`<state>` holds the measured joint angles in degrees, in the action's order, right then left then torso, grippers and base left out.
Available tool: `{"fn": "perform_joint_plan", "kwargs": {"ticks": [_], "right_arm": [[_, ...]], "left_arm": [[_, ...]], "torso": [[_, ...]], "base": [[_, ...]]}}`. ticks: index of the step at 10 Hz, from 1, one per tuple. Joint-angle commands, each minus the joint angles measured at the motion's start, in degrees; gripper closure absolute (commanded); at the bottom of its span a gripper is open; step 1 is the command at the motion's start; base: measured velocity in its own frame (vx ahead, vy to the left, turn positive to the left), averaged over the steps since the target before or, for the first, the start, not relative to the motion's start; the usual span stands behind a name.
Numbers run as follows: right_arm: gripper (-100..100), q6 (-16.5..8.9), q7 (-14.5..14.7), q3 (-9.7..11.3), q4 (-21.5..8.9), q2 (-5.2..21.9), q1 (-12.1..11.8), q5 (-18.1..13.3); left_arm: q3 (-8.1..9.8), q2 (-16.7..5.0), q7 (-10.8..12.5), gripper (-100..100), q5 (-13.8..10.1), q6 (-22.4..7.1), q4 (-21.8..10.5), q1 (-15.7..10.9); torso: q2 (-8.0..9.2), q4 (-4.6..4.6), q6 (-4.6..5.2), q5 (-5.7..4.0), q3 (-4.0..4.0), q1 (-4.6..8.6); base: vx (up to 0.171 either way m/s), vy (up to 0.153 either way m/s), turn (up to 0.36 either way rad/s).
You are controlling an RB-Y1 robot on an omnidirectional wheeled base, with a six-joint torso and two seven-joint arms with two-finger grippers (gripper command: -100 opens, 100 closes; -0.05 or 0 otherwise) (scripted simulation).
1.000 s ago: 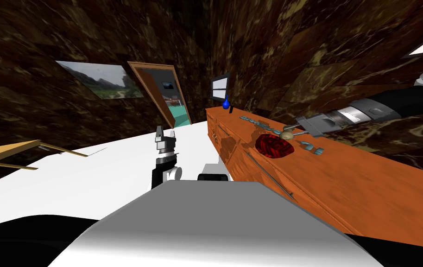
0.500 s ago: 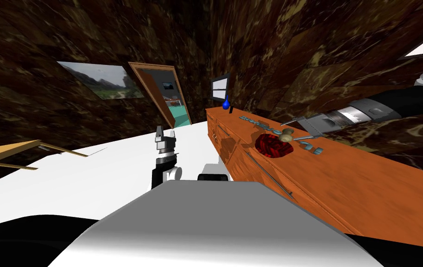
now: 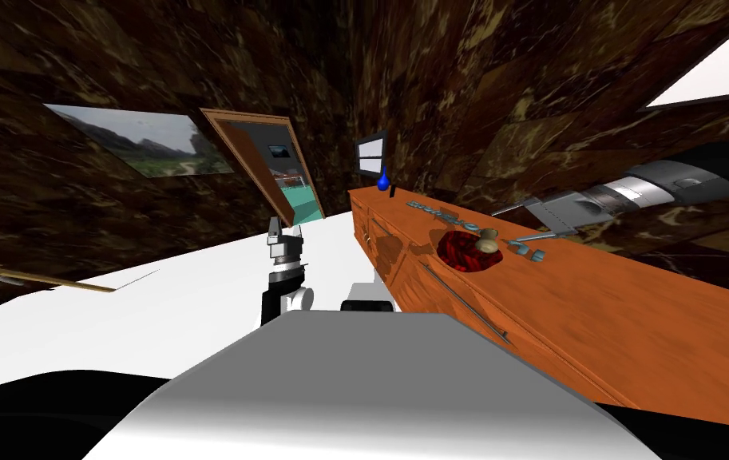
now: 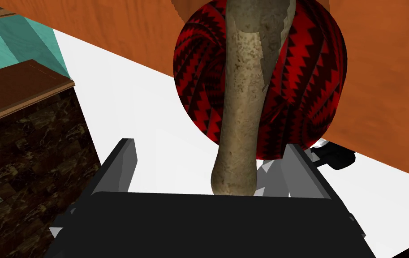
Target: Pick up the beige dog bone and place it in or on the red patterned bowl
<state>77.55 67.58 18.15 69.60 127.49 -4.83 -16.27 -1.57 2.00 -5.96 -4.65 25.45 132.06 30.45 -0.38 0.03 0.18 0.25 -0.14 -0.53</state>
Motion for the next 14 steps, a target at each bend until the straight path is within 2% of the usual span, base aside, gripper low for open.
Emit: {"fn": "perform_joint_plan", "kwargs": {"ticks": [1, 2, 3, 7, 8, 9, 14], "right_arm": [[-100, 2.84, 2.22, 1.27, -1.42, 0.71, 0.79, 1.01], [-100, 4.17, 3.46, 1.66, -2.41, 1.09, 0.93, 1.57], [-100, 4.49, 3.46, 1.66, -2.41, 1.09, 0.93, 1.57], [-100, 11.11, 8.42, 3.23, -6.38, 2.59, 1.49, 3.82], [-100, 9.86, 7.52, 2.84, -5.78, 2.3, 1.25, 3.44], [0, 10.22, 7.77, 2.87, -5.9, 2.35, 1.23, 3.48], [0, 10.2, 7.75, 2.87, -5.89, 2.35, 1.23, 3.47]], "left_arm": [[0.0, 0.0, 0.0, 0, 0.0, 0.0, 0.0, 0.0], [0.0, 0.0, 0.0, 0, 0.0, 0.0, 0.0, 0.0], [0.0, 0.0, 0.0, 0, 0.0, 0.0, 0.0, 0.0], [0.0, 0.0, 0.0, 0, 0.0, 0.0, 0.0, -0.01], [0.0, 0.0, 0.0, 0, 0.0, 0.0, 0.0, -0.01], [0.0, 0.0, 0.0, 0, 0.0, 0.0, 0.0, -0.02], [0.0, -0.01, 0.0, 0, 0.0, 0.0, 0.0, -0.03]], "torso": [[0.0, 0.0, 0.0, 0.0, 0.0, 0.0], [-0.03, -0.02, -0.01, -0.01, -0.03, 0.03], [0.0, -0.01, -0.01, -0.02, -0.01, 0.06], [0.15, 0.03, 0.0, -0.03, 0.08, 0.07], [0.1, 0.01, -0.02, -0.01, 0.05, 0.03], [0.24, 0.02, -0.1, -0.04, 0.1, 0.13], [0.47, 0.08, -0.09, -0.08, 0.25, 0.28]], "base": [[0.165, 0.055, -0.151], [0.143, 0.052, -0.161], [0.086, 0.038, -0.049], [0.105, 0.051, -0.155], [0.056, 0.033, -0.04], [0.008, 0.005, 0.003], [0.0, 0.0, 0.0]]}}
